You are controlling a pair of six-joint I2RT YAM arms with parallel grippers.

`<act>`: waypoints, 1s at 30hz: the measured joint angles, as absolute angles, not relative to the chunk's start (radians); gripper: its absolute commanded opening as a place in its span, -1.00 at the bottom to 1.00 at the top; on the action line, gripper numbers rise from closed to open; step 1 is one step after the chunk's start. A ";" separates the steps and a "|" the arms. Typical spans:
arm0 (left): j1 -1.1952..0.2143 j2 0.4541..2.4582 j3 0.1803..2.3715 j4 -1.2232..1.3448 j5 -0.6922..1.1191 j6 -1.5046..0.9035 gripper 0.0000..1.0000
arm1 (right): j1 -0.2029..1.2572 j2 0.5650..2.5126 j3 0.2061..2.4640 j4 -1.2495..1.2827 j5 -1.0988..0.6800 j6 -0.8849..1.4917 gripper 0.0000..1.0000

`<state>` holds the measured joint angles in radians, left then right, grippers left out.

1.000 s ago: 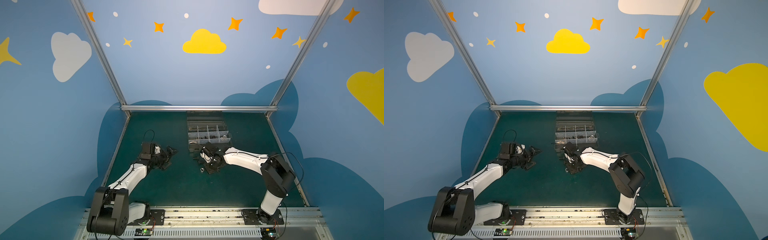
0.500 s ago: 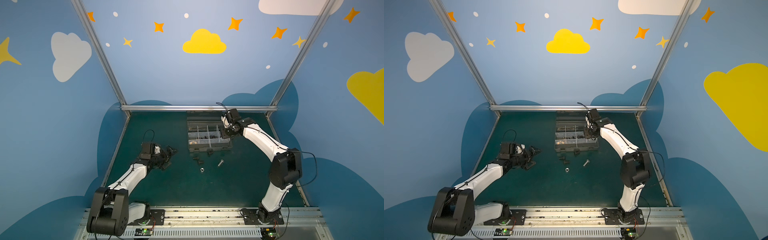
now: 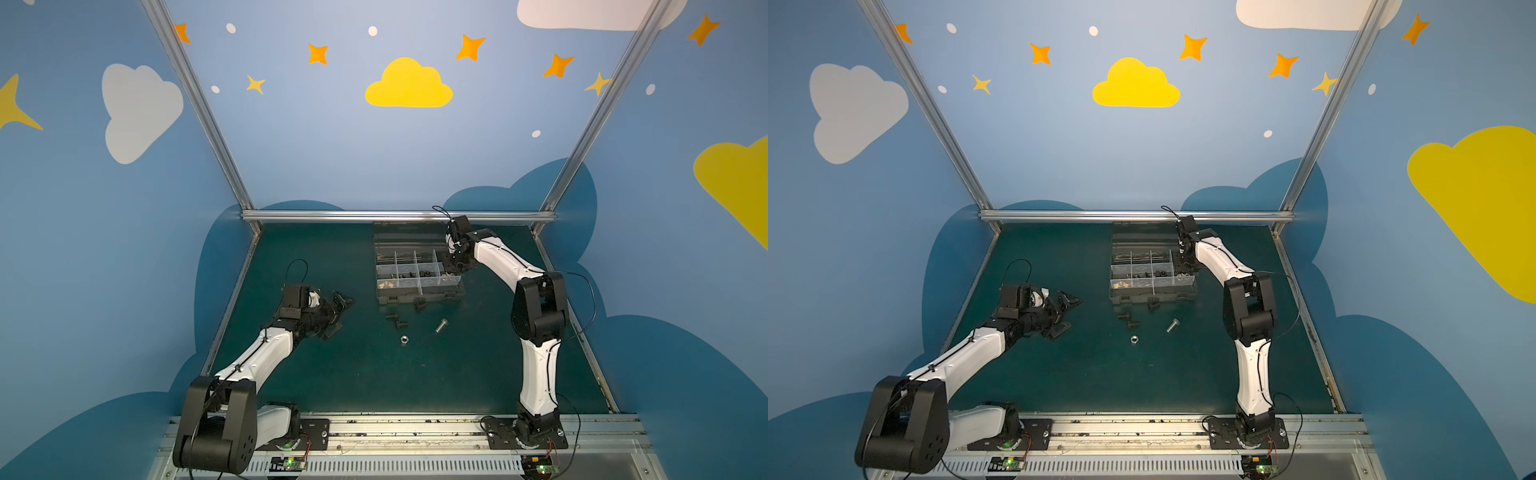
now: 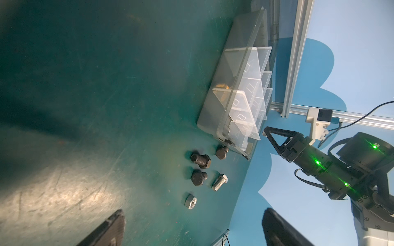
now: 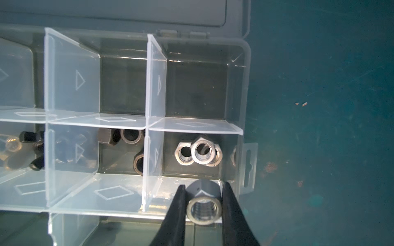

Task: Sort the screws and nuts into containers
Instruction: Place the nut into the container.

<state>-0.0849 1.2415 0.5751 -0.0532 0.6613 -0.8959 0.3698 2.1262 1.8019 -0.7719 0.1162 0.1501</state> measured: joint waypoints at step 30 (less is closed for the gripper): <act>-0.080 1.209 0.558 -0.061 0.642 -0.898 0.99 | 0.428 2.047 1.760 -0.768 0.064 0.057 -0.16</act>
<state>-0.0795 1.2091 0.5575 -0.0608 0.6422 -0.8982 0.4278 2.0472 1.7596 -0.7677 0.0643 0.0566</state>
